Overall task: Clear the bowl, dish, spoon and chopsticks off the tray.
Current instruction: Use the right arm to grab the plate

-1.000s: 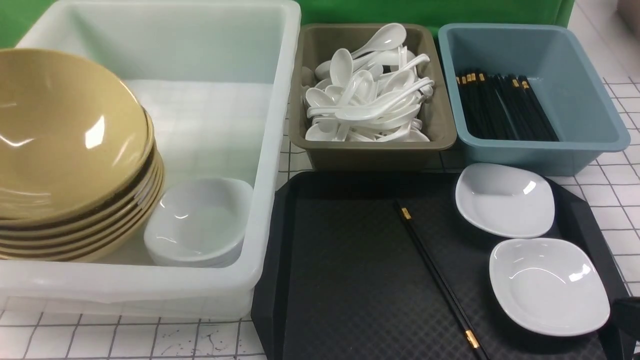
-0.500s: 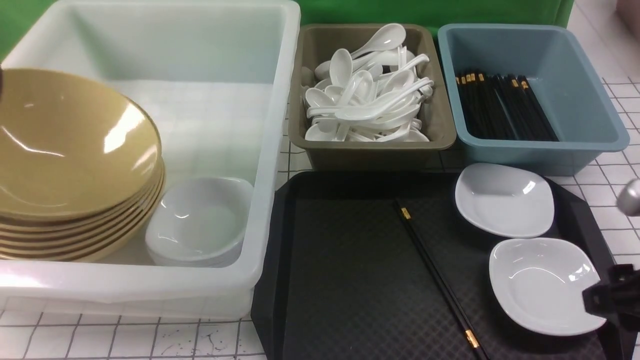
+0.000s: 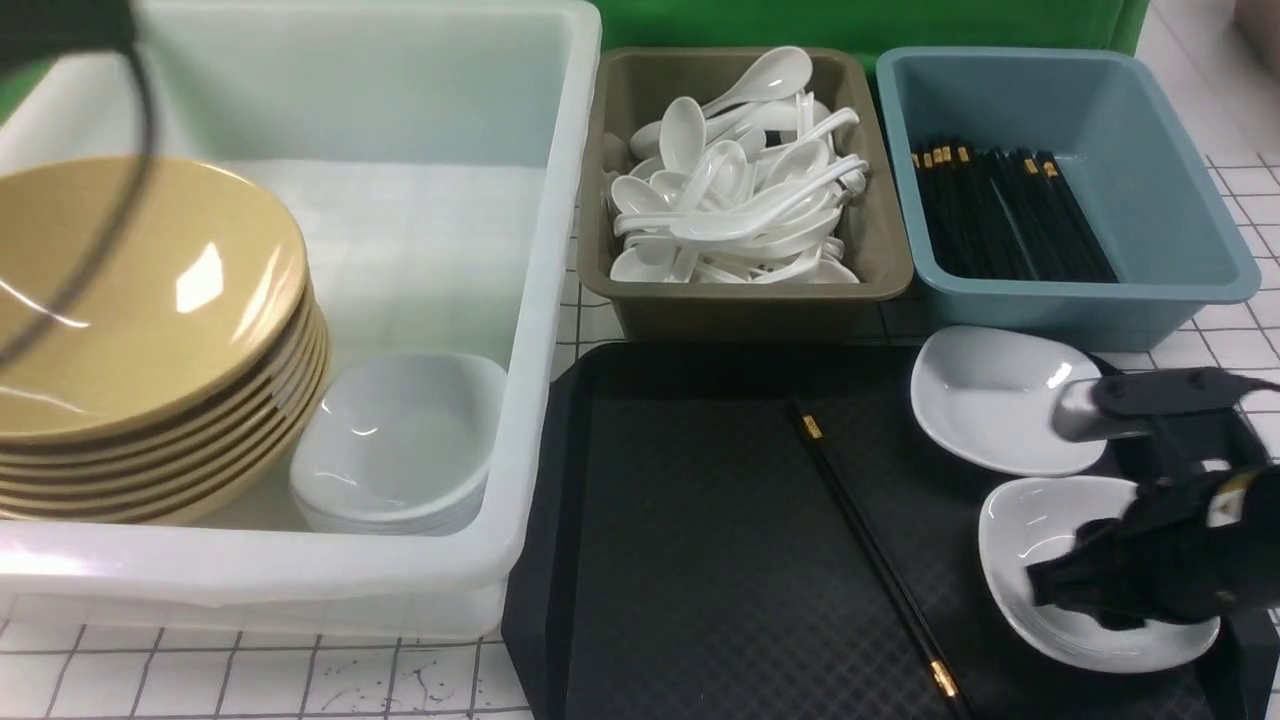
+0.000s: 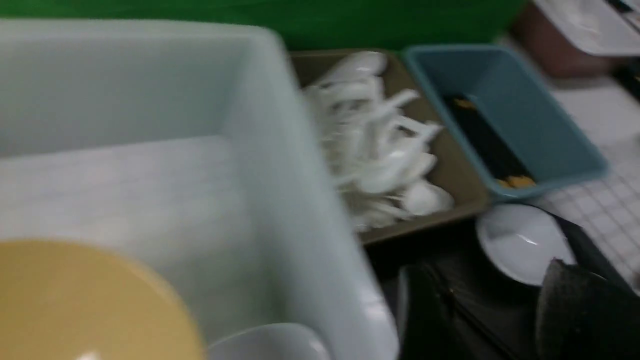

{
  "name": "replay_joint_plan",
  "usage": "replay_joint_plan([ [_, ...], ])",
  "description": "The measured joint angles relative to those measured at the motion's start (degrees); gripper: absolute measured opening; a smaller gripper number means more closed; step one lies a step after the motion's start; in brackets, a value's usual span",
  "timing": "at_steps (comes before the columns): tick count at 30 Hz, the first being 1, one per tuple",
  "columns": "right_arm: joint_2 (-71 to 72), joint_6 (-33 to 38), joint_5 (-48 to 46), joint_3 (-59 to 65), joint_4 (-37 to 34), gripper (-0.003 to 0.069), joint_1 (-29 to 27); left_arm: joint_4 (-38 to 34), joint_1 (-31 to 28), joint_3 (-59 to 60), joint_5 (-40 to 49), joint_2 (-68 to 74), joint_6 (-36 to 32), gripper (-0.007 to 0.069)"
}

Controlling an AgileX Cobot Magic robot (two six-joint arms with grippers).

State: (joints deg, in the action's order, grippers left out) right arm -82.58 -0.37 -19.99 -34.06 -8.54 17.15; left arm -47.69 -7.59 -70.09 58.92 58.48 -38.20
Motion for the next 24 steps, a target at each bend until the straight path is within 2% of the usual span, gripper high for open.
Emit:
replay_joint_plan([
  [2, -2.23, 0.37, 3.56, 0.00, -0.11, 0.0112, 2.84, -0.81, 6.27, 0.96, 0.87, -1.64, -2.22, 0.0111],
  [3, -2.85, 0.37, 4.46, -0.06, -0.18, 0.0095, 3.73, -0.72, 7.88, 1.22, 1.29, -2.17, -2.68, 0.0081],
  [6, -4.19, 0.37, 6.26, -0.50, -0.31, 0.0048, 7.08, 1.22, 12.25, 2.02, 2.78, -3.80, -3.27, 0.0021],
  [7, -4.28, 0.37, 5.64, -1.11, -0.52, 0.0045, 8.66, 4.55, 14.81, 2.88, 3.92, -4.68, -2.81, 0.0001],
  [9, -4.04, 0.37, 4.55, -1.56, -0.66, 0.0048, 9.20, 6.64, 15.72, 3.60, 4.50, -5.25, -2.04, -0.0004],
  [11, -2.71, 0.37, 0.41, -3.00, -0.71, 0.0088, 9.06, 12.00, 16.82, 6.43, 4.76, -6.86, 1.19, -0.0008],
  [14, 0.69, 0.71, -7.58, -5.51, -0.63, 0.0200, 6.93, 16.75, 16.84, 11.05, 1.67, -9.15, 4.64, -0.0008],
  [17, 4.18, 0.79, -13.96, -7.07, 0.65, 0.0330, 3.28, 20.26, 16.84, 17.23, -6.31, -12.54, 7.58, -0.0008],
  [19, 5.31, 0.79, -15.74, -7.07, 2.10, 0.0428, -0.59, 22.63, 16.84, 22.77, -13.18, -15.32, 8.98, -0.0008],
  [22, 4.48, 0.67, -15.37, -6.07, 1.80, 0.0514, -5.90, 24.10, 16.84, 30.27, -22.08, -20.21, 9.84, -0.0008],
  [23, 4.17, 0.67, -15.20, -5.91, 1.64, 0.0521, -6.17, 24.13, 16.84, 31.19, -22.62, -20.91, 9.87, -0.0008],
  [24, 2.44, 0.67, -13.93, -5.41, -0.08, 0.0542, -7.54, 24.22, 16.84, 34.59, -27.28, -23.66, 9.98, -0.0008],
])
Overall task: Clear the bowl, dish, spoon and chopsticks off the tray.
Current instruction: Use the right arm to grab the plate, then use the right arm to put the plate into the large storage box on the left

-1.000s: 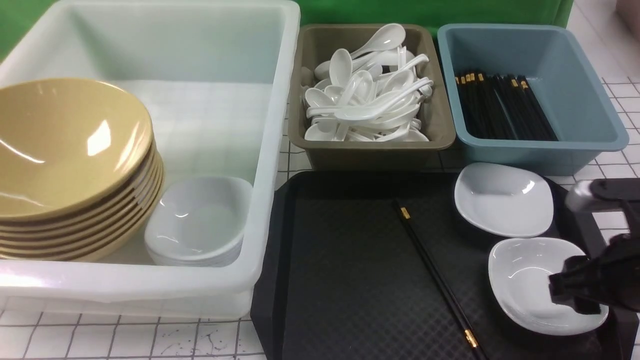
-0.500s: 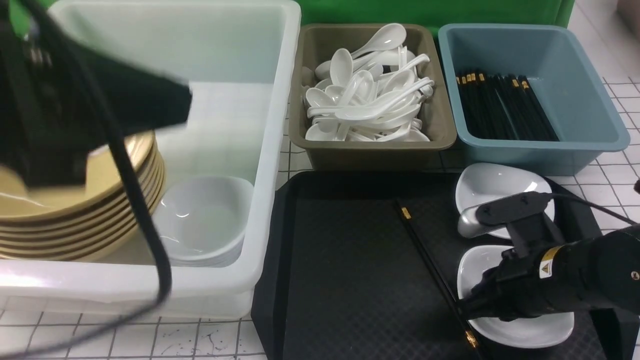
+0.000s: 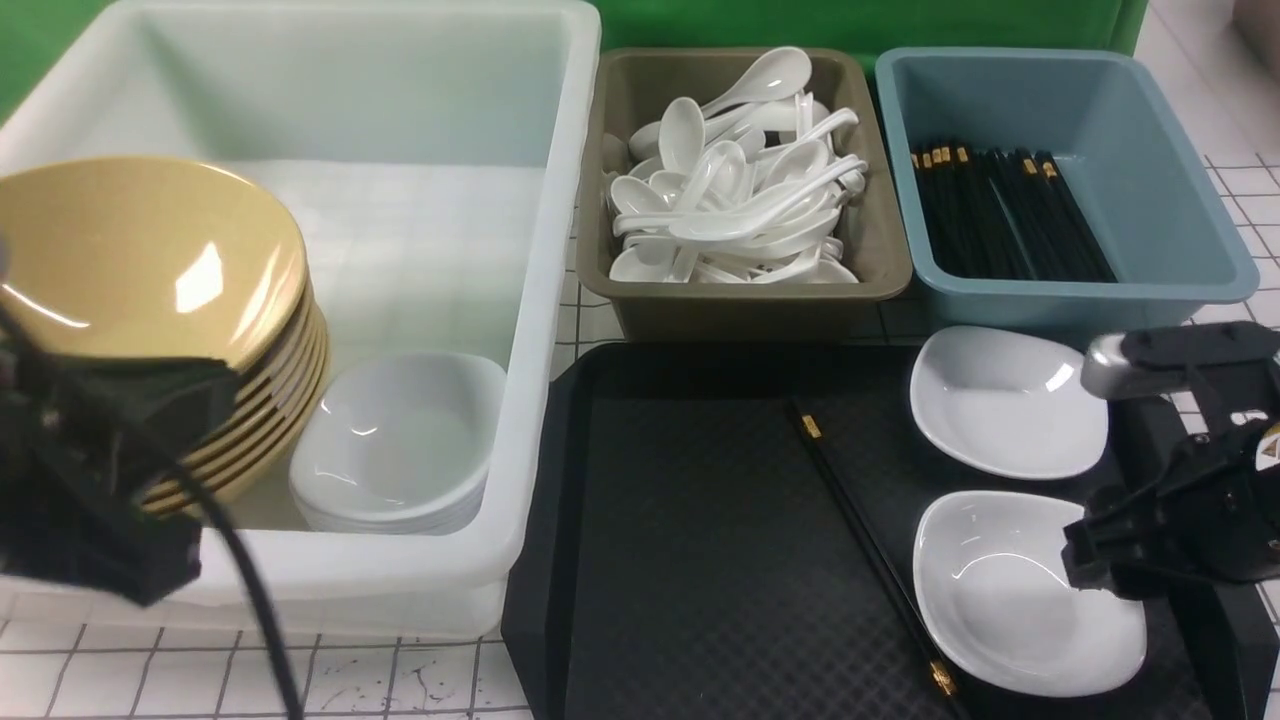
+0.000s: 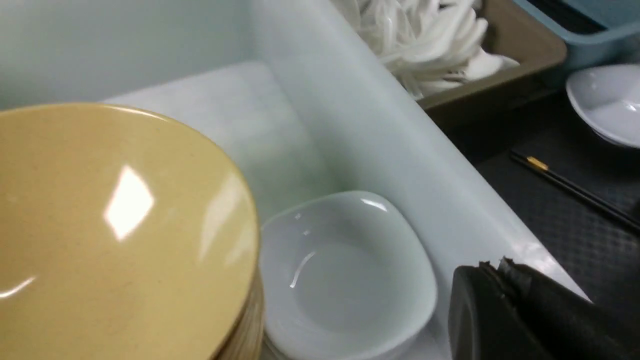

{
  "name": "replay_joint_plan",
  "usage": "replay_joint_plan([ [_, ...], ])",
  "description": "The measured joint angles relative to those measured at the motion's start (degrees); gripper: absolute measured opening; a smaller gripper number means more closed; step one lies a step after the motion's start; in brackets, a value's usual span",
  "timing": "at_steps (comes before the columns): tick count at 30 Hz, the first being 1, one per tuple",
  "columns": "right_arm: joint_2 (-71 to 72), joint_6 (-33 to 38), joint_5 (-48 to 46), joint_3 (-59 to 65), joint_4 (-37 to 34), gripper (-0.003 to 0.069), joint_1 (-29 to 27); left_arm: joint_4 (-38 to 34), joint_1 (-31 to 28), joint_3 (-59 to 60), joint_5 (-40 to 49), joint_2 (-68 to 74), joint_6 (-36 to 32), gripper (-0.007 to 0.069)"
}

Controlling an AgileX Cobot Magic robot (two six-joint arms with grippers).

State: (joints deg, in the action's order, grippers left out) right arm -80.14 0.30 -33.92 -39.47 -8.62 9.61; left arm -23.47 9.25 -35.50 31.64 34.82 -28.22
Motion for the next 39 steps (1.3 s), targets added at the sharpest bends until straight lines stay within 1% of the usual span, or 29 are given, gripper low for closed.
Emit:
replay_joint_plan([
  [3, -3.44, 0.00, 2.61, 0.23, -1.79, 0.0546, -0.39, 0.12, 0.00, 4.21, -5.16, -3.82, 0.00, -0.0008],
  [5, -5.80, 0.00, 3.99, 0.23, -2.56, 0.0534, -0.39, 0.20, 0.00, 6.31, -8.68, -6.04, 0.06, -0.0008],
  [6, -7.60, 0.06, 5.35, 0.23, -2.88, 0.0504, -0.39, 0.13, 0.00, 8.44, -11.33, -7.86, 0.05, -0.0008],
  [7, -8.58, 0.18, 6.13, 0.13, -2.88, 0.0454, -0.40, -0.27, 0.00, 9.82, -13.14, -9.39, 0.05, -0.0008],
  [8, -8.72, 0.18, 6.72, 0.06, -3.07, 0.0426, -0.40, -0.46, 0.00, 10.43, -13.86, -10.11, 0.05, -0.0008],
  [9, -8.98, 1.19, 7.06, -0.21, -3.38, 0.0360, -0.45, -0.61, 0.00, 11.38, -14.86, -11.53, 0.10, -0.0008],
  [10, -8.97, 1.81, 7.06, -0.38, -3.44, 0.0325, -0.45, -0.67, 0.00, 11.74, -15.38, -12.44, 0.10, -0.0008],
  [11, -8.56, 3.76, 6.11, -0.89, -4.10, 0.0251, -0.52, -0.78, 0.00, 12.34, -16.06, -13.84, 0.10, -0.0008],
  [13, -7.77, 5.20, 4.86, -1.50, -4.25, 0.0224, -0.52, -0.78, 0.00, 12.47, -16.38, -14.69, 0.10, -0.0008],
  [14, -6.97, 6.28, 3.06, -2.14, -4.25, 0.0205, -0.52, -0.78, 0.00, 12.47, -16.55, -15.40, 0.10, -0.0008],
  [15, -4.66, 7.79, -0.74, -4.09, -4.25, 0.0146, -0.52, -0.78, 0.00, 12.47, -16.97, -16.18, 0.10, -0.0008],
  [17, -1.14, 8.63, -6.61, -7.64, -4.15, 0.0082, 0.05, -0.78, 0.00, 12.47, -17.35, -16.62, 0.10, -0.0008],
  [19, 0.33, 8.76, -9.12, -9.74, -4.09, 0.0074, 0.96, -0.78, 0.00, 12.47, -17.41, -16.72, 0.10, -0.0008],
  [20, 2.04, 8.82, -10.86, -13.29, -4.69, 0.0074, 2.78, -0.78, 0.00, 12.47, -17.66, -16.69, 0.10, -0.0008],
  [21, 2.87, 8.62, -11.49, -16.17, -5.04, 0.0074, 5.61, -0.85, 0.00, 12.47, -17.79, -16.69, 0.10, -0.0008],
  [22, 3.22, 7.43, -11.31, -20.51, -5.67, 0.0074, 9.74, -0.85, 0.00, 12.47, -17.97, -16.69, 0.10, -0.0007],
  [25, 1.92, 5.85, -9.04, -27.39, -6.40, 0.0074, 16.37, -0.85, 0.00, 12.53, -18.63, -16.74, 0.10, -0.0007],
  [26, 0.02, 5.31, -7.31, -31.24, -6.81, 0.0074, 20.97, -0.90, 0.00, 12.53, -18.96, -16.74, 0.10, -0.0007],
  [28, -3.81, 4.62, -5.67, -36.77, -6.99, 0.0074, 25.54, -0.96, 0.00, 12.53, -19.21, -16.74, 0.10, -0.0007],
  [30, -10.80, 4.04, -5.39, -44.97, -6.72, 0.0074, 29.66, -0.96, 0.00, 12.53, -19.49, -16.74, 0.17, -0.0007],
  [32, -15.00, 2.88, -5.61, -49.34, -6.10, 0.0074, 31.56, -0.96, 0.00, 12.53, -19.75, -16.74, 0.29, -0.0007],
  [34, -24.69, -0.30, -7.39, -58.90, -3.91, 0.0074, 33.31, -0.96, 0.00, 12.53, -19.87, -16.80, 0.29, -0.0007],
  [37, -32.67, -5.08, -10.23, -66.50, -1.99, 0.0075, 33.60, -0.96, 0.00, 12.58, -19.82, -17.43, 0.29, -0.0007],
  [39, -36.29, -6.58, -11.33, -69.94, -1.55, 0.0078, 33.74, -0.96, 0.00, 12.58, -19.82, -17.69, 0.29, -0.0007],
])
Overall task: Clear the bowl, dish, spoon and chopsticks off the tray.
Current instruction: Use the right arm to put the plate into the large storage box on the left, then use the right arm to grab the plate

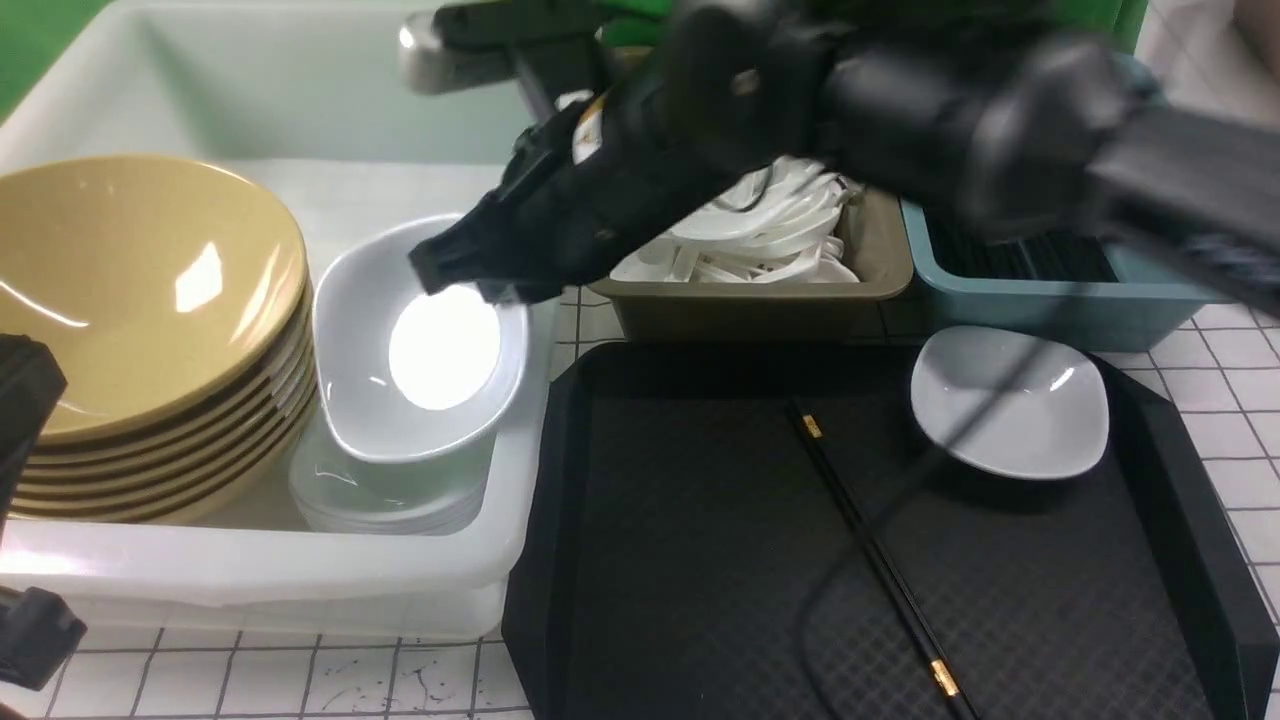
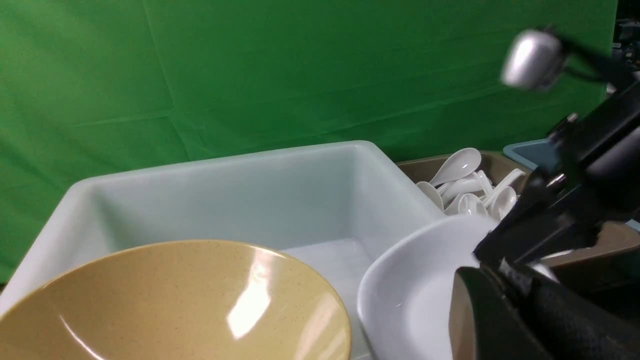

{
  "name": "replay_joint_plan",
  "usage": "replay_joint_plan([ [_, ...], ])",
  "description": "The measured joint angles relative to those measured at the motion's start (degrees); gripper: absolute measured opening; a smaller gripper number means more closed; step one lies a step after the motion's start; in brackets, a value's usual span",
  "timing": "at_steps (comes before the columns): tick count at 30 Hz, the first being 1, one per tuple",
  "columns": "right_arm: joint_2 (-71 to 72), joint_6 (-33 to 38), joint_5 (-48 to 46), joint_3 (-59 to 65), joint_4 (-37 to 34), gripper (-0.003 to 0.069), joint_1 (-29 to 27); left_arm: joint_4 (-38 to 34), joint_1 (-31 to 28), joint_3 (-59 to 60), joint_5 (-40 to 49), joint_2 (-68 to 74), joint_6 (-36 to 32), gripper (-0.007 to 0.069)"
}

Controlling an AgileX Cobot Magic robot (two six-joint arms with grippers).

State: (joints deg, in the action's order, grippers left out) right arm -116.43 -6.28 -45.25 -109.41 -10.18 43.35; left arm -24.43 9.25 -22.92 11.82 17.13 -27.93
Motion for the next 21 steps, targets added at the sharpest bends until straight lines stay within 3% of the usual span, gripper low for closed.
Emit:
replay_joint_plan([
  [3, -5.36, -3.31, -2.70, -5.44, 1.31, 0.0096, 0.48, 0.00, 0.00, 0.00, 0.38, -0.68, 0.00, -0.0007],
  [8, -8.13, -6.11, -3.94, -8.76, 2.55, 0.0221, 1.33, 0.00, 0.00, 0.00, 0.83, -0.91, 0.09, -0.0007],
  [13, -6.18, -3.02, -10.27, -10.82, 4.20, 0.0401, 1.44, 0.00, 0.00, 0.00, 1.04, -0.91, 0.09, -0.0007],
  [17, -2.01, -1.83, -18.08, -11.37, 8.25, 0.0466, 0.47, 0.00, 0.00, 0.00, 1.95, -0.91, 0.13, -0.0007],
  [21, 6.39, -0.88, -24.52, -5.26, 10.18, 0.0512, -9.84, 0.00, 0.00, 0.00, 2.58, -0.91, 0.13, -0.0007],
])
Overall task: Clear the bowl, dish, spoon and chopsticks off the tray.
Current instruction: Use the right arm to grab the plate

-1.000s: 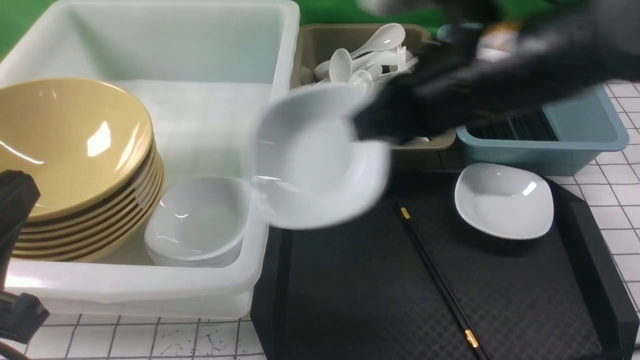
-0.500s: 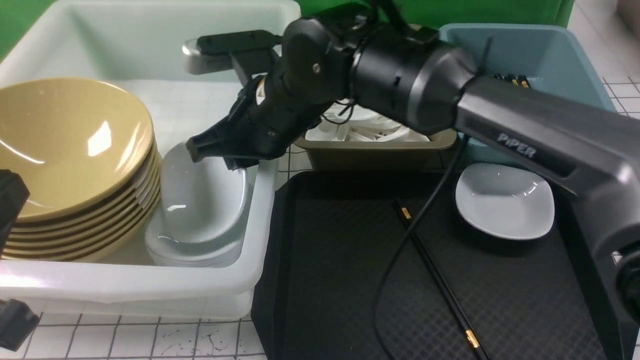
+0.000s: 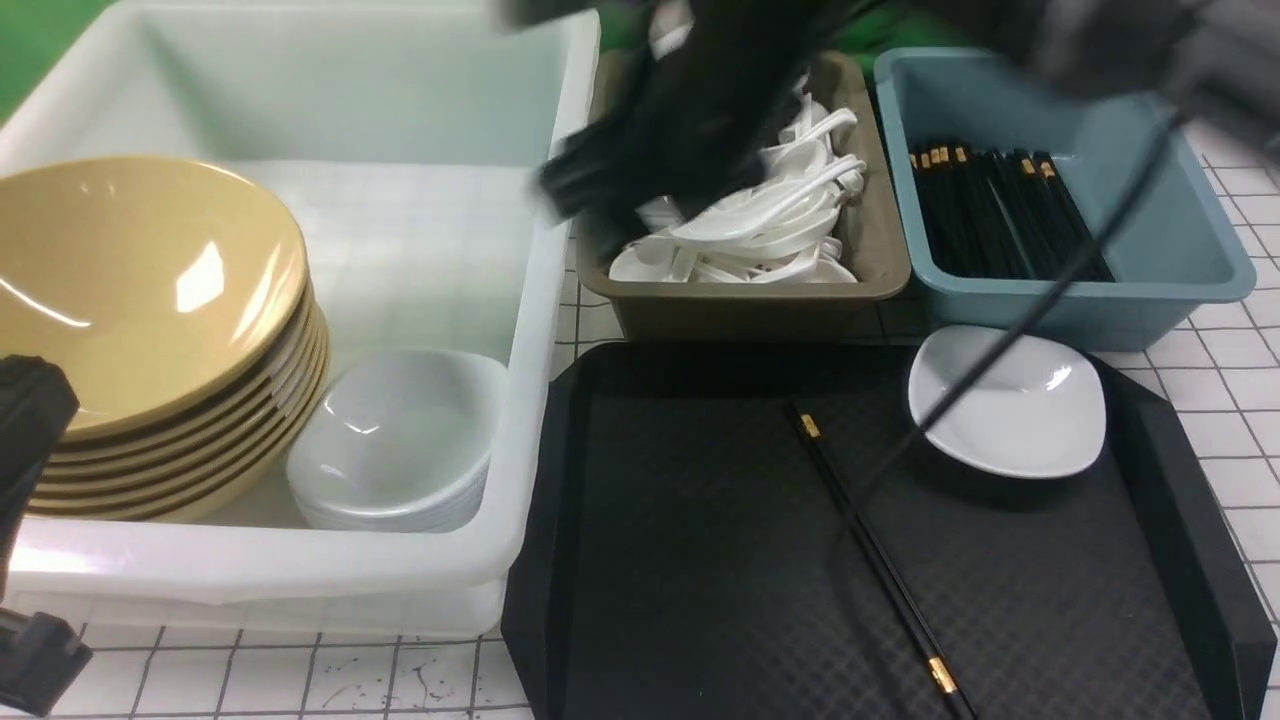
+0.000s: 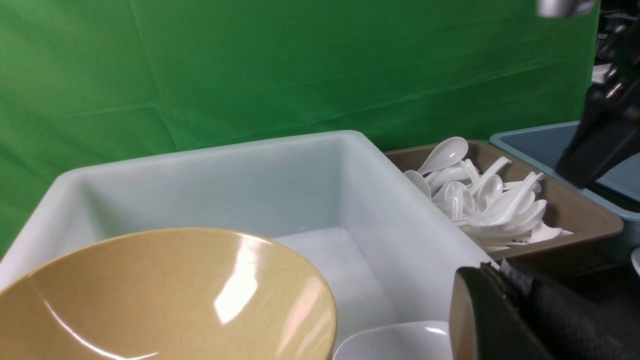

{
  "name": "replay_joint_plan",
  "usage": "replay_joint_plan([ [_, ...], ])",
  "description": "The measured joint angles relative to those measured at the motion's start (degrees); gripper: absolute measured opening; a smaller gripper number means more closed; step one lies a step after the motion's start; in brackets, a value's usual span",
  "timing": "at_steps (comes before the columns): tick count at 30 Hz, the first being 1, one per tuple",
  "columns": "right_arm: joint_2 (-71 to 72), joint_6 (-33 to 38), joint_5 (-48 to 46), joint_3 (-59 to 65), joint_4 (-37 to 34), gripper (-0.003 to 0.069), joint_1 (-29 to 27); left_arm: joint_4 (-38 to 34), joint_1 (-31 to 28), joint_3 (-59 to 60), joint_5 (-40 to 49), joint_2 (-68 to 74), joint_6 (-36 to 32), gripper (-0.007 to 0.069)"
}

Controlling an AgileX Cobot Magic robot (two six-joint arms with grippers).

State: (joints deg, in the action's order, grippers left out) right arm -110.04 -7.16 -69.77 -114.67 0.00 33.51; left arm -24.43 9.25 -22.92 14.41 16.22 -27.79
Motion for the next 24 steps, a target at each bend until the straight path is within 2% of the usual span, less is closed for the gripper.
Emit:
replay_joint_plan([
  [3, 5.58, -0.11, 0.94, 11.38, 1.33, 0.0517, -6.29, 0.00, 0.00, 0.00, 0.16, 0.00, 0.00, -0.0007],
  [4, 5.58, -0.11, 1.20, 11.38, 1.33, 0.0518, -6.29, 0.00, 0.00, 0.00, 0.17, 0.00, 0.00, -0.0007],
  [5, 7.94, -0.17, 3.06, 19.03, 1.46, 0.0519, -9.12, 0.00, 0.00, 0.00, 0.17, 0.00, 0.00, -0.0007],
  [9, 14.95, -3.24, 13.22, 40.17, 0.57, 0.0519, -16.37, -0.05, 0.00, 0.00, 0.21, 0.00, 0.00, -0.0007],
  [13, 18.49, -3.93, 24.92, 53.18, -3.85, 0.0519, -22.51, -0.05, 0.00, 0.00, 0.21, 0.00, 0.00, -0.0007],
  [17, 18.40, -4.01, 34.18, 59.36, -10.33, 0.0519, -26.64, -0.05, 0.00, 0.00, 0.21, 0.00, 0.00, -0.0007],
  [24, 15.05, -4.19, 39.11, 60.44, -10.75, 0.0519, -27.50, -0.05, 0.00, 0.00, 0.34, 0.00, 0.00, -0.0007],
])
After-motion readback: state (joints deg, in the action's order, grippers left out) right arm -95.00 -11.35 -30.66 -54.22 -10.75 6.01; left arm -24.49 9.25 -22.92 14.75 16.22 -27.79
